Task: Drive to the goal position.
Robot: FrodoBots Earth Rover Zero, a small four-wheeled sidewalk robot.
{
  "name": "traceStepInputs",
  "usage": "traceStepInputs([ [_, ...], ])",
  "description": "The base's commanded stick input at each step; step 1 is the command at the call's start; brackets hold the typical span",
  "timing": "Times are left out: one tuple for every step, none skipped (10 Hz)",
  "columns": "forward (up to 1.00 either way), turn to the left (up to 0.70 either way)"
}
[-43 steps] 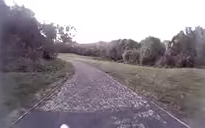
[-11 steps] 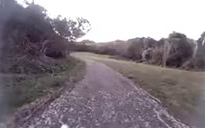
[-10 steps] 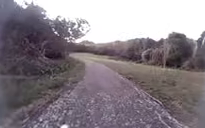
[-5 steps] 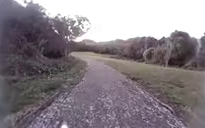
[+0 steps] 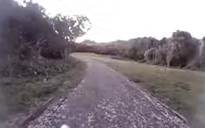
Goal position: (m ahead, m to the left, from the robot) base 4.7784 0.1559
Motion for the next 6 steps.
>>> traceStepInputs([
  [0.5, 0.0],
  [0.5, 0.0],
  [0.5, 0.0],
  [0.5, 0.0],
  [0.5, 0.0],
  [0.5, 0.0],
])
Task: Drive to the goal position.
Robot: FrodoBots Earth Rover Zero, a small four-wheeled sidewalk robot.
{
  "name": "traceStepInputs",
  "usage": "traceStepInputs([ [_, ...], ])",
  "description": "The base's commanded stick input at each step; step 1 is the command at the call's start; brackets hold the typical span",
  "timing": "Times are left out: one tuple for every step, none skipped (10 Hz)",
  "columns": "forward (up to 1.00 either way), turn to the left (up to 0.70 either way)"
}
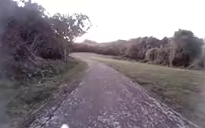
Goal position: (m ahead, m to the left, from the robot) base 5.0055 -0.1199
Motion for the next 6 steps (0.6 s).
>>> traceStepInputs([
  [0.5, 0.0],
  [0.5, 0.0],
  [0.5, 0.0],
  [0.5, 0.0],
  [0.5, 0.0],
  [0.5, 0.0],
])
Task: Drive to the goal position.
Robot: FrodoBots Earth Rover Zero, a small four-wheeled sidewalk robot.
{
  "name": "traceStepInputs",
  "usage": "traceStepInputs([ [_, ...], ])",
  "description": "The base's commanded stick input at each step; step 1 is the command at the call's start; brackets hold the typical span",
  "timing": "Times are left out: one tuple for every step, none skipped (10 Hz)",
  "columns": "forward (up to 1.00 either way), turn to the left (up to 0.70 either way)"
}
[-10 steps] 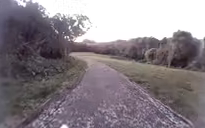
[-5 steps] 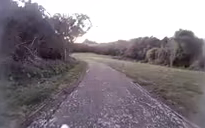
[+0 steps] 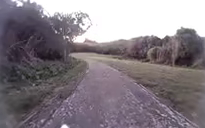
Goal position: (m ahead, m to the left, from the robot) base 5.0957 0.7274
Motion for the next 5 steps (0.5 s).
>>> traceStepInputs([
  [0.5, 0.0],
  [0.5, 0.0],
  [0.5, 0.0],
  [0.5, 0.0],
  [0.5, 0.0],
])
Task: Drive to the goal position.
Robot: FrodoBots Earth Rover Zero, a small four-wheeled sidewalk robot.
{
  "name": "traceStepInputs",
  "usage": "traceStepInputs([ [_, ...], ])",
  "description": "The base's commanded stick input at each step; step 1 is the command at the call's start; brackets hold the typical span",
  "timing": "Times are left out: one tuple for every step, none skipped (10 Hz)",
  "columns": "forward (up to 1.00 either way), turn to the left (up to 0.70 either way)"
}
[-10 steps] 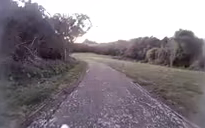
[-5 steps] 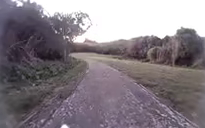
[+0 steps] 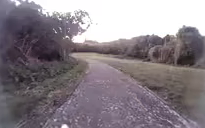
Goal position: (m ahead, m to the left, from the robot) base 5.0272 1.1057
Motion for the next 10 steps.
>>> traceStepInputs([
  [0.5, 0.0],
  [0.5, 0.0],
  [0.5, 0.0],
  [0.5, 0.0],
  [0.5, 0.0],
  [0.5, 0.0],
  [0.5, 0.0],
  [0.5, 0.0],
  [0.5, 0.0],
  [0.5, 0.0],
])
